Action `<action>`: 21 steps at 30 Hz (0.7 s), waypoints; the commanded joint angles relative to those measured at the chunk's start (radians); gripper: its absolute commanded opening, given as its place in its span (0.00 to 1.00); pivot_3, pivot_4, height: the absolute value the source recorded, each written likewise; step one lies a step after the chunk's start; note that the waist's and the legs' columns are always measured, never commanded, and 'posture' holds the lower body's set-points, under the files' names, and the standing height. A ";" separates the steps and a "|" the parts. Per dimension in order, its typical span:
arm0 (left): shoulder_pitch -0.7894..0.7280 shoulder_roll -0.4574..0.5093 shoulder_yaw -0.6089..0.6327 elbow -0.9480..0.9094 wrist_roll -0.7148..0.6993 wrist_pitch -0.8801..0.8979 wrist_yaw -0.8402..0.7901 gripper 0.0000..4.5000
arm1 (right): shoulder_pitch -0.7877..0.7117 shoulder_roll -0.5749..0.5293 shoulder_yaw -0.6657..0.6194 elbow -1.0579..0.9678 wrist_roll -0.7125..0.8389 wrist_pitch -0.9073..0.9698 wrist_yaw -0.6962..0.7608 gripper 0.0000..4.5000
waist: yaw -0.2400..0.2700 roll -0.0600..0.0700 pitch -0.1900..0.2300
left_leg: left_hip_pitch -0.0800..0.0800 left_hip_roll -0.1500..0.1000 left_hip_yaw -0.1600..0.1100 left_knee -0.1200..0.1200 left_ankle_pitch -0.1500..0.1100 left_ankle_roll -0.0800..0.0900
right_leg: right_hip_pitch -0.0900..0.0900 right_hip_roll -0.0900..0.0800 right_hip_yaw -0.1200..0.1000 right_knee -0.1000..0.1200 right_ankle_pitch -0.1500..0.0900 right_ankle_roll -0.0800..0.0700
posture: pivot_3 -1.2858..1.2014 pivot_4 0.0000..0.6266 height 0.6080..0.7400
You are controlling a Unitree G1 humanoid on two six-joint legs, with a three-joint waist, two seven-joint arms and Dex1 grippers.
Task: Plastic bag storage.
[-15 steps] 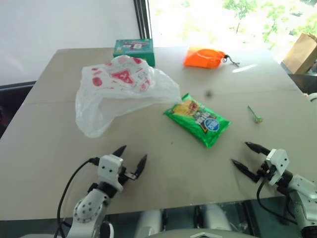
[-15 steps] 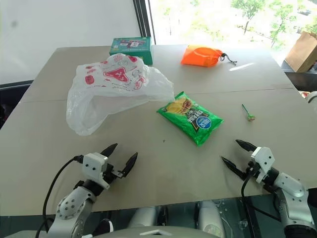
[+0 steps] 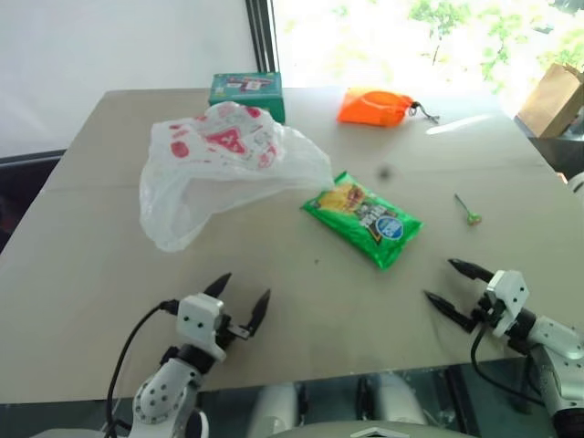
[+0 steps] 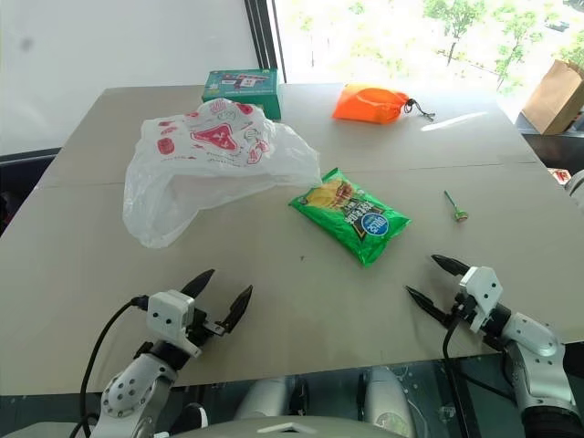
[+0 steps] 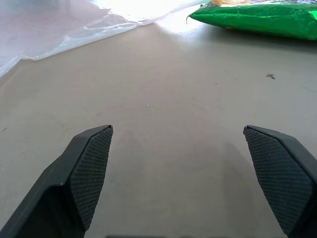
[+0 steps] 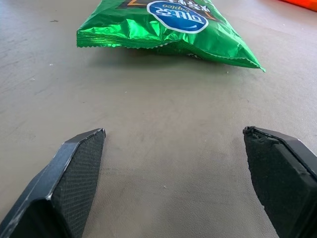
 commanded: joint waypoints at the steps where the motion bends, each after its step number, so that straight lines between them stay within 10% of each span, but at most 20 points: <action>1: 0.012 -0.004 0.002 0.003 -0.010 -0.021 -0.007 1.00 | 0.003 -0.002 0.014 0.016 -0.008 0.001 -0.001 1.00 | 0.000 0.000 0.000 | 0.000 0.000 0.000 0.000 0.000 0.000 | 0.000 0.000 0.000 0.000 0.000 0.000 | 0.52 0.24 1.00; 21: 0.007 -0.013 0.014 0.035 -0.005 -0.052 0.007 1.00 | 0.003 0.000 0.020 -0.001 0.007 0.023 0.007 1.00 | 0.000 0.000 0.000 | 0.001 0.000 0.001 0.001 0.000 0.000 | 0.001 0.002 0.001 0.001 0.000 0.000 | 0.52 0.24 1.00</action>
